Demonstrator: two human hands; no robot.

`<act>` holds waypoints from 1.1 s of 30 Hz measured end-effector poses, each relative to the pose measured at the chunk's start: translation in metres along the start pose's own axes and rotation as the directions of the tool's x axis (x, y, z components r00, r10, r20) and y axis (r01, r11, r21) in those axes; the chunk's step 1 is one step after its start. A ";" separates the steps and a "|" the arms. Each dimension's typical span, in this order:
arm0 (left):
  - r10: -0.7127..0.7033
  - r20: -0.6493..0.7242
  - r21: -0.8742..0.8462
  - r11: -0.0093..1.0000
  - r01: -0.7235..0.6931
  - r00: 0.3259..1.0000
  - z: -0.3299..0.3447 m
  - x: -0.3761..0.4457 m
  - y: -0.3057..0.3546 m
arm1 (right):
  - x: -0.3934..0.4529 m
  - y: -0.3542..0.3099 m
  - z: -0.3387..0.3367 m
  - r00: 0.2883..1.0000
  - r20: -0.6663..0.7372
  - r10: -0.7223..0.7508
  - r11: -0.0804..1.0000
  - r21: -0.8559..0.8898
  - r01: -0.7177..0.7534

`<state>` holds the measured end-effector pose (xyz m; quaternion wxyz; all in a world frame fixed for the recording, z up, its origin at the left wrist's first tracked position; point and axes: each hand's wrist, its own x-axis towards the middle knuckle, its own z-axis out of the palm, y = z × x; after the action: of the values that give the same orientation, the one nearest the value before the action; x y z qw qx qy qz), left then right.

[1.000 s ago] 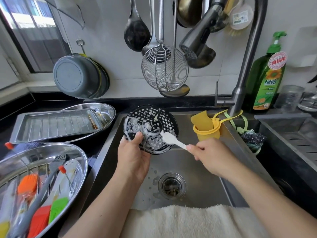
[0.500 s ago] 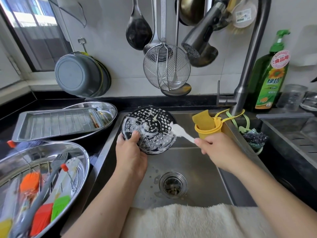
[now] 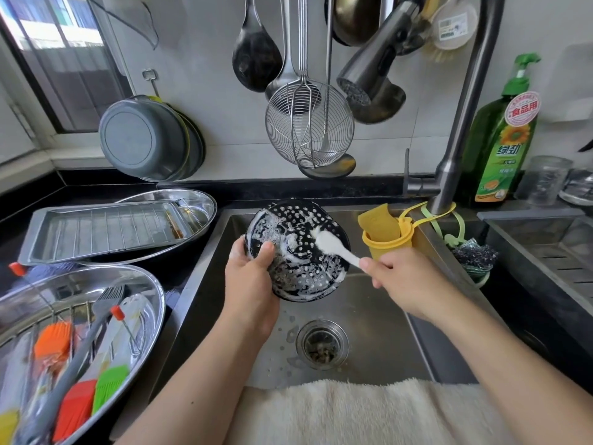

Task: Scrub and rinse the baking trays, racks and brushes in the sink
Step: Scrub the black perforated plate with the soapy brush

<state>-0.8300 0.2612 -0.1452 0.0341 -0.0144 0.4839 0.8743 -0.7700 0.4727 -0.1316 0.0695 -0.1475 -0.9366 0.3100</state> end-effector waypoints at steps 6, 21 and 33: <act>0.001 0.031 0.039 0.999 -0.002 1.000 0.000 -0.001 0.000 | 0.003 0.000 -0.001 0.995 -0.096 0.014 1.000 -0.003 -0.015; -0.061 0.028 0.051 0.997 0.059 0.998 -0.001 0.000 -0.004 | -0.005 -0.007 0.000 0.996 0.051 -0.070 0.997 0.024 0.069; -0.089 -0.053 -0.006 0.996 0.088 0.995 -0.005 0.006 -0.006 | -0.006 -0.006 0.001 0.995 0.095 -0.034 0.999 -0.038 0.038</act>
<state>-0.8361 0.2606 -0.1531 0.0598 -0.0591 0.4818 0.8722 -0.7663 0.4658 -0.1289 0.0278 -0.1172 -0.9474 0.2966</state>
